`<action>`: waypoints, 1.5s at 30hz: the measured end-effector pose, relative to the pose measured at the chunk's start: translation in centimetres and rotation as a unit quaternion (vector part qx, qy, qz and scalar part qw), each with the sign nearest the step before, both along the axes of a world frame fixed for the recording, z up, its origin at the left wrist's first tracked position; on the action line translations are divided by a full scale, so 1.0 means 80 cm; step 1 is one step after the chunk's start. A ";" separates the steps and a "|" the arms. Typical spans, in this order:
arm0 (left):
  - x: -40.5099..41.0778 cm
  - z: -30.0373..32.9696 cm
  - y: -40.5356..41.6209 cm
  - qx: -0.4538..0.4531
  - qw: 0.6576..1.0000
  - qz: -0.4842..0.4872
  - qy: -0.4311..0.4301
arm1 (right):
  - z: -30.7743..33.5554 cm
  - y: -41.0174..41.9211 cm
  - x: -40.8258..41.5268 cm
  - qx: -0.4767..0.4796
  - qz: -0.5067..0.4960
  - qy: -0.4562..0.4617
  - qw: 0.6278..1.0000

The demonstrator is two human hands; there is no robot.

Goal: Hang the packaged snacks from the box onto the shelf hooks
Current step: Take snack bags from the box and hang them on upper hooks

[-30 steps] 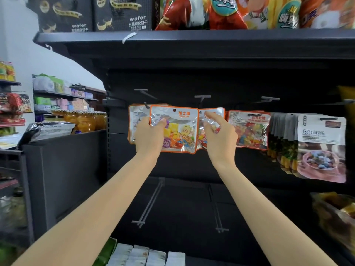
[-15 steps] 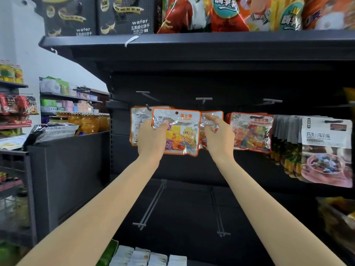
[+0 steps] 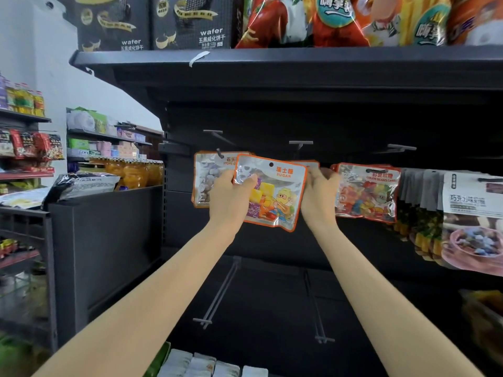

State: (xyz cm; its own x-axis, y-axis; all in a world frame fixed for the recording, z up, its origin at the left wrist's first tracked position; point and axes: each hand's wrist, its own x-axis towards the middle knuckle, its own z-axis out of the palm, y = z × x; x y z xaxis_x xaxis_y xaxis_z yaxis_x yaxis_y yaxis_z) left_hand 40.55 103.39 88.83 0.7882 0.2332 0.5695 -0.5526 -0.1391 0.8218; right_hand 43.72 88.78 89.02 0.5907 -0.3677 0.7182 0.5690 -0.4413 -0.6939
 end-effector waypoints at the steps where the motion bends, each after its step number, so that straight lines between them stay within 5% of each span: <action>1: 0.003 0.000 -0.002 0.004 1.000 -0.010 -0.002 | -0.002 -0.001 -0.011 0.015 0.007 -0.036 0.999; 10: 0.004 0.002 -0.035 0.089 0.987 -0.024 -0.131 | 0.002 0.000 -0.043 -0.068 0.034 -0.065 0.995; 35: 0.031 -0.005 -0.045 0.182 0.975 0.028 -0.125 | 0.000 -0.004 -0.031 -0.056 -0.043 -0.084 0.994; 45: 0.074 0.012 -0.068 0.331 0.943 0.032 -0.012 | 0.001 -0.014 0.014 -0.286 -0.211 0.004 0.935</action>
